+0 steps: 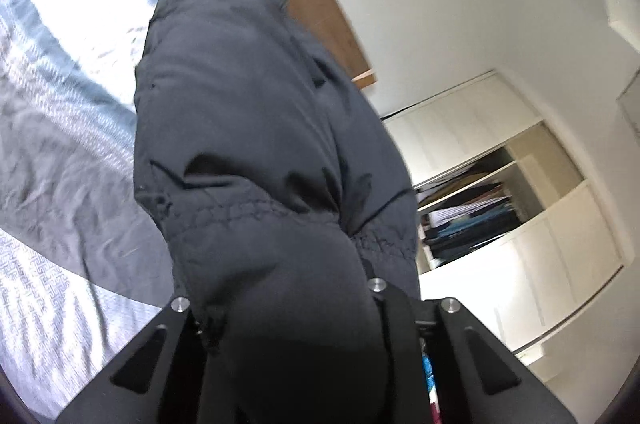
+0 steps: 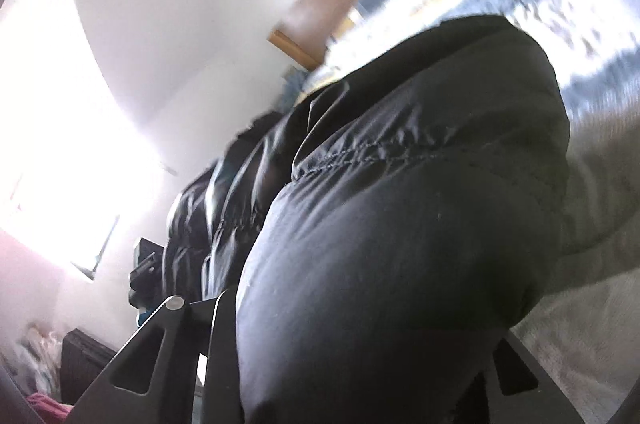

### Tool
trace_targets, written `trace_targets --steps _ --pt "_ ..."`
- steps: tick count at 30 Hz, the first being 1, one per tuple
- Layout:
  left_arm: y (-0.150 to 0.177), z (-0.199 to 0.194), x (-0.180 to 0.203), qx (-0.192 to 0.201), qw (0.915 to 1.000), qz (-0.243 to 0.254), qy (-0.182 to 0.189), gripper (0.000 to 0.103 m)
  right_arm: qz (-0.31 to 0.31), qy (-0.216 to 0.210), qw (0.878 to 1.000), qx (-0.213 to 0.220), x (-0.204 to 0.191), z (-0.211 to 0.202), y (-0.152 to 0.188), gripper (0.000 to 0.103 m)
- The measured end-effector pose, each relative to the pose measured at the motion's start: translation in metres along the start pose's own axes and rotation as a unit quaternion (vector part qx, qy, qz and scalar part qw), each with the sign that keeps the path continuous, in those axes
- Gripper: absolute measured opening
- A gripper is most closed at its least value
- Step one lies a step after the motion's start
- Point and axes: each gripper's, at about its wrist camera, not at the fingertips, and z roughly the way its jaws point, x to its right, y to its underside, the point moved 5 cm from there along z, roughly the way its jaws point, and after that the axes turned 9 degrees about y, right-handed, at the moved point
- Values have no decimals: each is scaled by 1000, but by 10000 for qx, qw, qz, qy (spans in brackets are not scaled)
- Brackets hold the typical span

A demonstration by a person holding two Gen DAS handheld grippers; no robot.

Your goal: Fold large clothes

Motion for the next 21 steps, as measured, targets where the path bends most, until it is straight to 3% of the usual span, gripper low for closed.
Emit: trace_targets --steps 3,6,9,12,15,17,21 --pt "7 -21 17 68 9999 86 104 16 65 -220 9996 163 -15 -28 6 29" --pt "19 -26 4 38 9999 92 -111 16 81 -119 9999 92 -16 -35 34 29" --pt "34 -24 -44 -179 9965 -62 -810 16 349 101 9993 -79 14 -31 57 29" --pt "48 -33 -103 -369 9845 -397 -1668 16 671 646 9950 -366 49 -11 85 29" --pt "51 -41 -130 -296 9799 -676 -1852 21 949 989 9894 -477 75 -7 102 33" --pt "47 -46 -132 -314 9773 -575 -2015 28 954 1204 9871 -454 75 -13 106 39" --pt "41 -61 -120 -381 9724 -274 -2285 39 831 1768 9796 -465 78 -20 103 69"
